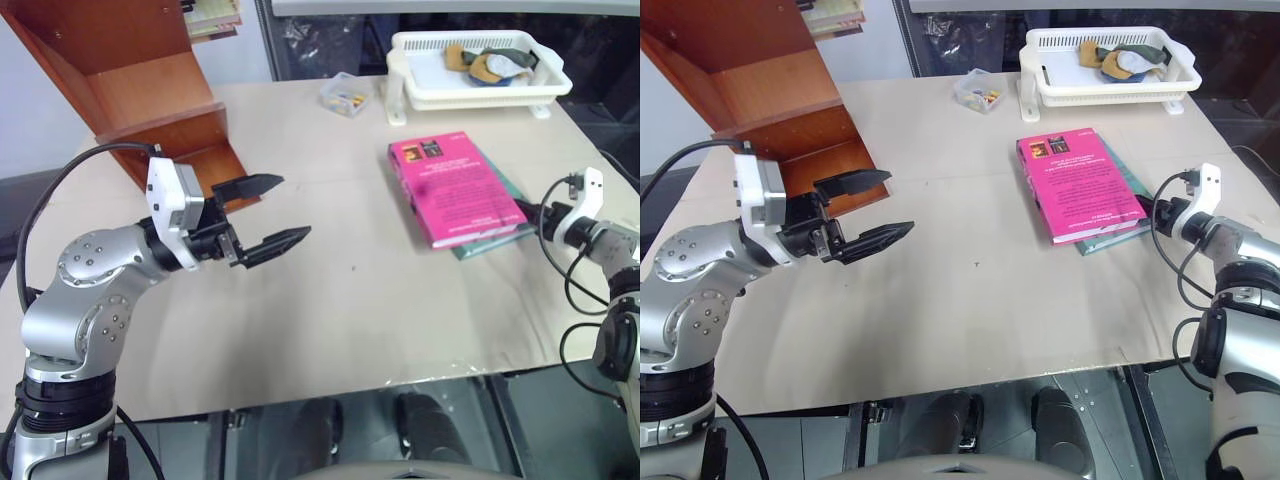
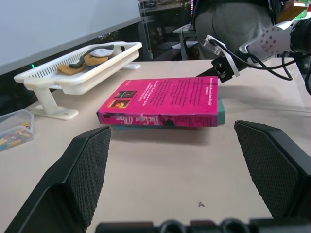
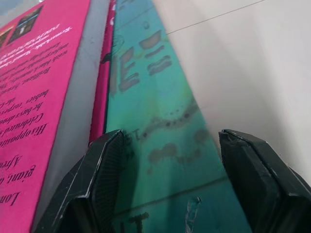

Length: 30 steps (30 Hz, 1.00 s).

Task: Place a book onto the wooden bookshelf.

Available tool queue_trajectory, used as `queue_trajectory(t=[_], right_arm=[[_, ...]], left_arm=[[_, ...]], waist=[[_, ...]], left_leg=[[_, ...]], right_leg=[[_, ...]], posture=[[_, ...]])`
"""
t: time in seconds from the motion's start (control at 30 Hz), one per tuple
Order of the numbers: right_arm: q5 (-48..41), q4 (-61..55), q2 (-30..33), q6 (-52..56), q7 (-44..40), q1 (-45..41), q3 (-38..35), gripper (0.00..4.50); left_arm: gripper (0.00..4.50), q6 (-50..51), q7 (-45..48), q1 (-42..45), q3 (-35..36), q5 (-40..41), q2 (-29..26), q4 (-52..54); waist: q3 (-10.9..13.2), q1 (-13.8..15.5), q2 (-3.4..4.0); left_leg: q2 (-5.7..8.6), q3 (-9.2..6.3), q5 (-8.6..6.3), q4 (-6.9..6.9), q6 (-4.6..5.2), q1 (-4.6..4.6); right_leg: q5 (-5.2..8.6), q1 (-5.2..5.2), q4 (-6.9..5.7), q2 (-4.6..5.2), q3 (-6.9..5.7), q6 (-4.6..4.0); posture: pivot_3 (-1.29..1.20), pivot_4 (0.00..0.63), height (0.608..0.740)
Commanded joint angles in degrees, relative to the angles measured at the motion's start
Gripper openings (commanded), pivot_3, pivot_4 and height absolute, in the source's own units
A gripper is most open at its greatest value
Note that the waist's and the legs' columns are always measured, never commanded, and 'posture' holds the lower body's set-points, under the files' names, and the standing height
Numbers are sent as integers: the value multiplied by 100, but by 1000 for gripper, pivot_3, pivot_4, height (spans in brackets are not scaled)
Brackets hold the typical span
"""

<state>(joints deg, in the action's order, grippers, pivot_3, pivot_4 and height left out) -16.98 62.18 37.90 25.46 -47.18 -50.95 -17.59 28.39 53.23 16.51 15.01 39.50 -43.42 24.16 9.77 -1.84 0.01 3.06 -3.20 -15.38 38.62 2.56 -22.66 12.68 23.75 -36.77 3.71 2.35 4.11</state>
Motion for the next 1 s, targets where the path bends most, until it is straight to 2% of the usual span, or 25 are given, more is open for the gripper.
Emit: queue_trajectory(t=[0.03,0.5,1.0], right_arm=[[-16,-369,-145,330,-463,214,227,3177],[-275,-2156,-314,822,-1292,1442,623,3177],[-585,-3462,-541,1204,-1592,2098,942,3177]], left_arm=[[4487,-59,-66,26,88,-6,-69,54],[4487,-100,-55,137,-26,-40,-62,-65],[4487,-128,-16,159,-51,-86,-89,-150]], waist=[[0,-15,0],[-7,-41,-9],[-15,-46,-21]], left_leg=[[0,0,0,0,0,0],[-2,-5,-1,-3,0,5],[-3,-6,-1,-8,0,12]], right_leg=[[0,0,0,0,0,0],[0,-1,-2,4,-2,0],[0,-2,-3,22,-2,0]], posture=[[0,150,740],[0,150,740],[0,150,740]])
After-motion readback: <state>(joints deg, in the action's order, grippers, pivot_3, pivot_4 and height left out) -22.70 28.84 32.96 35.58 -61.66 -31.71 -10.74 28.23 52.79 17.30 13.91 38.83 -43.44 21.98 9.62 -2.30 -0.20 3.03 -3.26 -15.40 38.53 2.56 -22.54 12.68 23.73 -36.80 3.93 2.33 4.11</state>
